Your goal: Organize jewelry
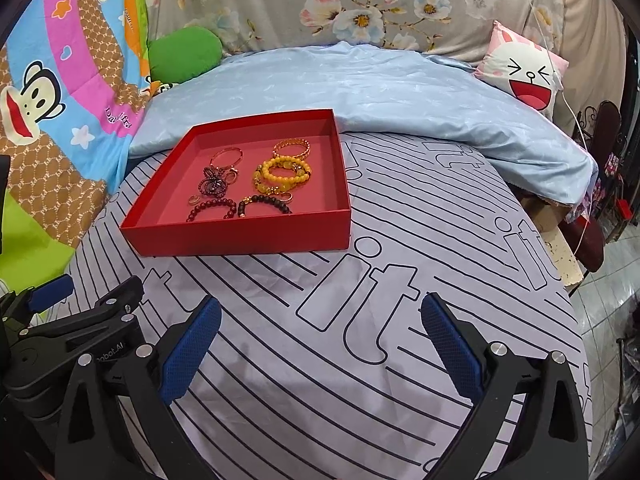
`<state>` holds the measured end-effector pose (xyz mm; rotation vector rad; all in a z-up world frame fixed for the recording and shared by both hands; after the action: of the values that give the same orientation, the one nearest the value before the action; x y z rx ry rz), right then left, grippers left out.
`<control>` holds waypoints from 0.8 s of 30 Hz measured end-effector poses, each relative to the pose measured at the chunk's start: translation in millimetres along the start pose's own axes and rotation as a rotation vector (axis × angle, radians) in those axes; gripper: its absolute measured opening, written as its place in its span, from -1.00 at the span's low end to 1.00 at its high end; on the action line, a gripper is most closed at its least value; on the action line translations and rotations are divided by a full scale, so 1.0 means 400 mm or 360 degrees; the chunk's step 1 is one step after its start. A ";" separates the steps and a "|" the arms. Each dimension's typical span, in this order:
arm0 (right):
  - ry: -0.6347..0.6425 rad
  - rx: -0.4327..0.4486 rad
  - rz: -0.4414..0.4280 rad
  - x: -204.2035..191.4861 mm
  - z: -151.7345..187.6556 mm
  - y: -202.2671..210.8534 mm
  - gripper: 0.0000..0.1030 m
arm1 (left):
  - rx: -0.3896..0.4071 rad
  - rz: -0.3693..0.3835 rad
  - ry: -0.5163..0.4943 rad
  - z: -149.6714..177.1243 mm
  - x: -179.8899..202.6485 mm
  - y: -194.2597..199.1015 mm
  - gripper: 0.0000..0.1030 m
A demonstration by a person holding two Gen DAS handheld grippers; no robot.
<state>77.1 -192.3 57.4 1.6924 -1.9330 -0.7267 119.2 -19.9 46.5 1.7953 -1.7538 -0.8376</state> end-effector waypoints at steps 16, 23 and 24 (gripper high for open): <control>0.0002 -0.0001 0.0000 -0.002 0.000 -0.001 0.88 | 0.0011 -0.0012 -0.0002 -0.001 -0.007 0.002 0.57; 0.0004 -0.0005 0.0004 -0.004 0.002 -0.005 0.88 | 0.0006 -0.0013 -0.0005 -0.001 -0.005 0.002 0.57; 0.0004 -0.0005 0.0005 -0.004 0.002 -0.006 0.88 | 0.0005 -0.0012 -0.0005 -0.001 -0.005 0.002 0.57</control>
<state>78.4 -190.8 55.2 1.6877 -1.9313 -0.7254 119.0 -18.0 47.5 1.8046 -1.7526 -0.8417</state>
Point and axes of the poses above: each gripper's, at about its wrist camera, not at the fingertips, and y roughly against the way its jaws point, x to its right, z to its underside, the point moved 1 cm from there along -y, roughly the way its jaws point, and after that the axes turned 6 degrees about x, right-handed, at the moved point
